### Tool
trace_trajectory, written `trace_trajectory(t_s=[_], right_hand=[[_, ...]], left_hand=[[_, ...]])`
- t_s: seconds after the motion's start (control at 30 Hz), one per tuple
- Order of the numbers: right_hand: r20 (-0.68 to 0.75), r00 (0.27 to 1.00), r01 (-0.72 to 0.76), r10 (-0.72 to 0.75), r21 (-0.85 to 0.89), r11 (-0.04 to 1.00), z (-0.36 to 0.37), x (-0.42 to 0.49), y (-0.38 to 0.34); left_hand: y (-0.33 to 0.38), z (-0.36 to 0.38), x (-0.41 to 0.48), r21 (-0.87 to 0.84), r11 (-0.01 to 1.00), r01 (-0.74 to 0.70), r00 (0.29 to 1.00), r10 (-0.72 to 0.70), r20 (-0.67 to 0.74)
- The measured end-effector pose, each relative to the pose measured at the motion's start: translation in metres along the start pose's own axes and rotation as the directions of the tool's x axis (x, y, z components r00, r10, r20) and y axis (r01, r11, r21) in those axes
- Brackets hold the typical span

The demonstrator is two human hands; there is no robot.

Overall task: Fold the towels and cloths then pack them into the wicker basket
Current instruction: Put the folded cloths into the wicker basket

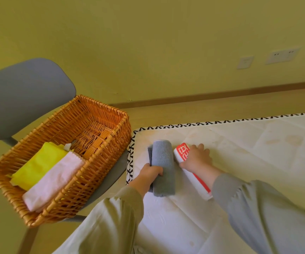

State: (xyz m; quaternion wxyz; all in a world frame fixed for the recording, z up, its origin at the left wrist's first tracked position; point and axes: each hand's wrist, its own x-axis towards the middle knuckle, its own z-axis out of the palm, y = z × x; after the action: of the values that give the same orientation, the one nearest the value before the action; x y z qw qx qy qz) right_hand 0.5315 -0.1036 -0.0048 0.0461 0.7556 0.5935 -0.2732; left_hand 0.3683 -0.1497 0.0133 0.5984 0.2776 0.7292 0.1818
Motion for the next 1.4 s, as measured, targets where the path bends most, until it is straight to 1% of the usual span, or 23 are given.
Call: trace_trajectory(t_s=[0.07, 0.1, 0.17, 0.23, 0.27, 0.3, 0.37, 0.43, 0.57, 0.63, 0.7, 0.77, 0.93, 1.0, 1.07, 1.13, 1.23, 1.3, 1.37, 1.4], right_hand=[[0.022, 0.999, -0.037, 0.037, -0.002, 0.999, -0.003, 0.001, 0.004], [0.035, 0.999, -0.039, 0.037, 0.038, 0.999, -0.005, 0.001, 0.008], [0.066, 0.998, -0.015, 0.006, 0.139, 0.990, -0.009, 0.003, 0.012], [0.123, 0.992, -0.025, -0.011, 0.292, 0.956, -0.014, 0.005, 0.011], [0.163, 0.987, -0.056, -0.010, 0.397, 0.916, -0.017, 0.006, 0.009], [0.212, 0.977, -0.102, -0.010, 0.511, 0.853, -0.020, 0.007, 0.005], [0.320, 0.947, -0.200, -0.033, 0.666, 0.718, -0.024, 0.006, -0.002], [0.395, 0.914, -0.254, -0.086, 0.727, 0.638, -0.028, 0.004, -0.010], [0.470, 0.856, -0.295, -0.217, 0.787, 0.541, -0.042, 0.000, -0.040], [0.470, 0.834, -0.293, -0.289, 0.822, 0.489, -0.053, -0.002, -0.060], [0.459, 0.823, -0.271, -0.334, 0.835, 0.480, -0.065, -0.008, -0.086], [0.433, 0.833, -0.243, -0.344, 0.846, 0.475, -0.074, -0.014, -0.107], [0.326, 0.885, -0.138, -0.333, 0.866, 0.481, -0.087, -0.034, -0.171], [0.285, 0.896, -0.089, -0.340, 0.867, 0.490, -0.089, -0.040, -0.199], [0.226, 0.912, -0.035, -0.342, 0.875, 0.483, -0.088, -0.042, -0.229], [0.182, 0.928, -0.015, -0.325, 0.891, 0.455, -0.086, -0.043, -0.258], [0.142, 0.943, -0.042, -0.300, 0.948, 0.315, -0.078, -0.037, -0.300], [0.156, 0.953, -0.095, -0.258, 0.967, 0.235, -0.069, -0.026, -0.312], [0.177, 0.961, -0.123, -0.211, 0.962, 0.244, -0.054, -0.020, -0.325], [0.157, 0.970, -0.102, -0.184, 0.955, 0.278, -0.048, -0.018, -0.330]], left_hand=[[0.003, 0.002, -0.001, 0.004, 1.000, -0.003, 1.000, 0.003, 0.008], [0.004, 0.003, -0.002, 0.000, 1.000, -0.004, 1.000, 0.004, 0.013], [0.005, 0.003, -0.004, -0.039, 0.999, 0.000, 0.999, 0.002, 0.050], [0.007, 0.002, -0.006, -0.097, 0.995, 0.004, 0.997, 0.004, 0.082], [0.008, 0.001, -0.008, -0.118, 0.993, 0.004, 0.997, 0.006, 0.082], [0.009, 0.000, -0.009, -0.132, 0.991, 0.002, 0.997, 0.008, 0.075], [0.012, -0.003, -0.013, -0.159, 0.987, 0.001, 0.999, 0.007, 0.051], [0.018, -0.010, -0.016, -0.174, 0.985, -0.010, 1.000, 0.015, 0.026], [0.038, -0.037, -0.031, -0.192, 0.978, -0.085, 0.996, 0.082, -0.022], [0.053, -0.055, -0.044, -0.194, 0.972, -0.136, 0.991, 0.131, -0.034], [0.066, -0.079, -0.058, -0.190, 0.963, -0.189, 0.981, 0.177, -0.078], [0.075, -0.101, -0.065, -0.195, 0.959, -0.206, 0.977, 0.192, -0.091], [0.088, -0.156, -0.087, -0.277, 0.940, -0.199, 0.980, 0.195, -0.042], [0.088, -0.179, -0.093, -0.279, 0.929, -0.243, 0.970, 0.225, -0.095], [0.083, -0.207, -0.094, -0.293, 0.907, -0.303, 0.947, 0.252, -0.197], [0.072, -0.237, -0.092, -0.322, 0.882, -0.343, 0.921, 0.249, -0.299], [0.052, -0.277, -0.087, -0.359, 0.855, -0.374, 0.888, 0.218, -0.406], [0.041, -0.289, -0.084, -0.334, 0.866, -0.372, 0.867, 0.196, -0.458], [0.028, -0.302, -0.079, -0.324, 0.868, -0.376, 0.850, 0.184, -0.494], [0.024, -0.307, -0.074, -0.327, 0.865, -0.381, 0.844, 0.181, -0.505]])
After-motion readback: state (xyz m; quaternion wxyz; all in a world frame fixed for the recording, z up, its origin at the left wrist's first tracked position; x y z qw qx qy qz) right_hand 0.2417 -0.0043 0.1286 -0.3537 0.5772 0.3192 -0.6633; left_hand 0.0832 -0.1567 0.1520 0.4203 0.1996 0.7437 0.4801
